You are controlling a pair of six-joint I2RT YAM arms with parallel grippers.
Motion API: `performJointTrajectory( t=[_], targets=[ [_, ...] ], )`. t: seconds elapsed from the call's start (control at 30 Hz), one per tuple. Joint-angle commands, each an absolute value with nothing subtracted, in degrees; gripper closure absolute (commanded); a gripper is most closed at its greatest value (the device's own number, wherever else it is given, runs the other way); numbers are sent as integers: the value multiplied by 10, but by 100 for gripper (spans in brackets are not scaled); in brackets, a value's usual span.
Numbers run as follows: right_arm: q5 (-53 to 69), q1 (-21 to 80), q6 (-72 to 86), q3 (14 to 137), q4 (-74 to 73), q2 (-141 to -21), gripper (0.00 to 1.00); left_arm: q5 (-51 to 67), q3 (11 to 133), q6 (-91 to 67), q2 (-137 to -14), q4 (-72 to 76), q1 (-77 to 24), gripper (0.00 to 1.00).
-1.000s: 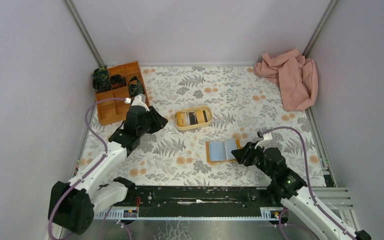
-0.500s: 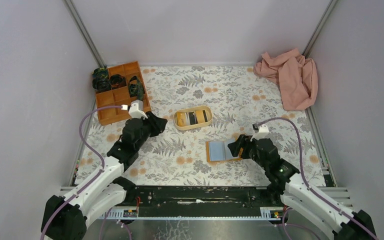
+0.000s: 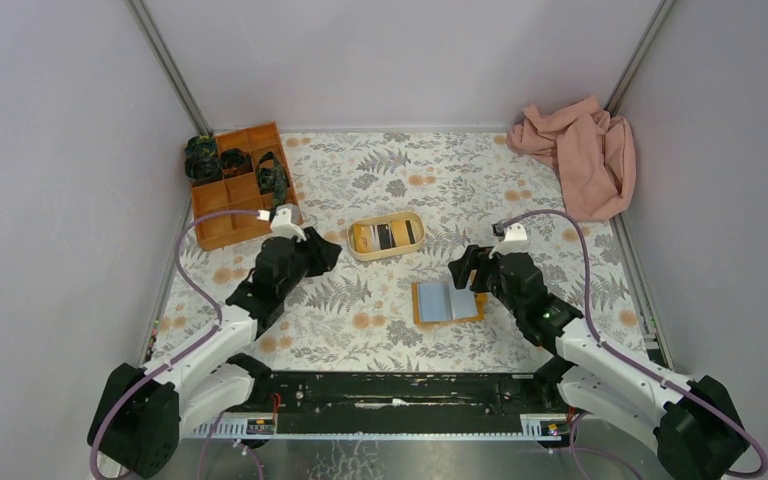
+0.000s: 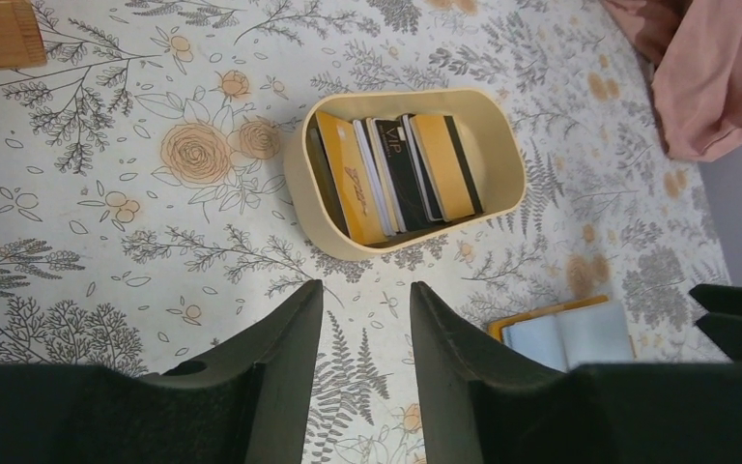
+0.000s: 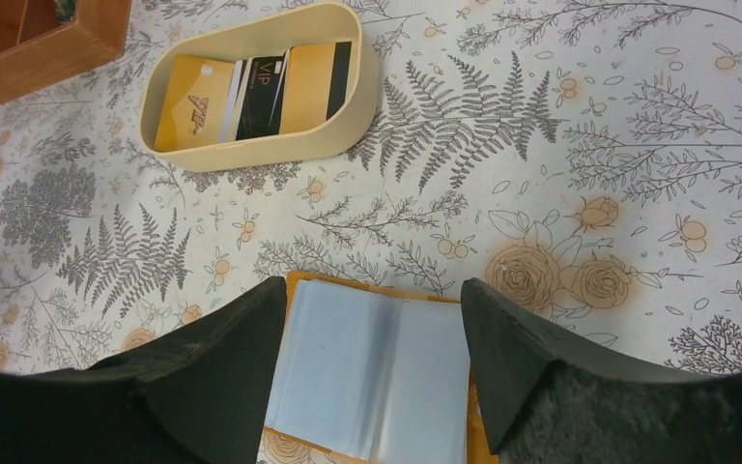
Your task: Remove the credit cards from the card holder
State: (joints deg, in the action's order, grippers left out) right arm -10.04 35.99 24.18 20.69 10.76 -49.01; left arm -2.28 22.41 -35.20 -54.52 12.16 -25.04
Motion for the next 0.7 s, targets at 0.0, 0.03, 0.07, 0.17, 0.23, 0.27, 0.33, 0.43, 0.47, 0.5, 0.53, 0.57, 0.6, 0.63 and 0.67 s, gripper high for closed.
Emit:
performJointTrajectory(
  t=[0.0, 0.03, 0.07, 0.17, 0.23, 0.27, 0.33, 0.43, 0.47, 0.5, 0.53, 0.57, 0.6, 0.63, 0.67],
  targets=[
    [-119, 362, 225, 229, 146, -474, 27, -12, 250, -303, -567, 128, -252, 54],
    [-119, 362, 227, 224, 142, -464, 27, -16, 251, -300, -569, 126, -256, 54],
    [-124, 362, 232, 223, 132, -454, 27, -32, 251, -300, -570, 125, -264, 54],
    [-131, 362, 249, 218, 87, -419, 27, -89, 257, -307, -574, 118, -318, 54],
    [-124, 362, 261, 211, 61, -402, 27, -140, 262, -318, -568, 110, -377, 54],
    [-120, 362, 270, 206, 49, -394, 26, -162, 261, -325, -563, 111, -408, 54],
    [-117, 363, 290, 190, 32, -383, 25, -196, 254, -339, -557, 119, -461, 54],
    [-115, 362, 319, 174, 5, -365, 25, -244, 244, -364, -579, 144, -542, 53],
    [-115, 362, 323, 171, -8, -360, 25, -257, 243, -369, -599, 157, -565, 53],
    [-115, 362, 327, 168, -23, -354, 24, -269, 247, -374, -627, 169, -587, 54],
    [-113, 362, 327, 166, -39, -348, 24, -277, 254, -381, -662, 180, -608, 55],
    [-108, 362, 324, 163, -52, -341, 25, -284, 268, -387, -699, 189, -627, 56],
    [-99, 362, 317, 158, -60, -334, 33, -290, 282, -390, -738, 202, -647, 58],
    [-89, 362, 309, 152, -63, -328, 48, -295, 295, -393, -775, 218, -661, 60],
    [-79, 362, 302, 147, -64, -322, 63, -295, 309, -398, -813, 231, -670, 63]
  ],
)
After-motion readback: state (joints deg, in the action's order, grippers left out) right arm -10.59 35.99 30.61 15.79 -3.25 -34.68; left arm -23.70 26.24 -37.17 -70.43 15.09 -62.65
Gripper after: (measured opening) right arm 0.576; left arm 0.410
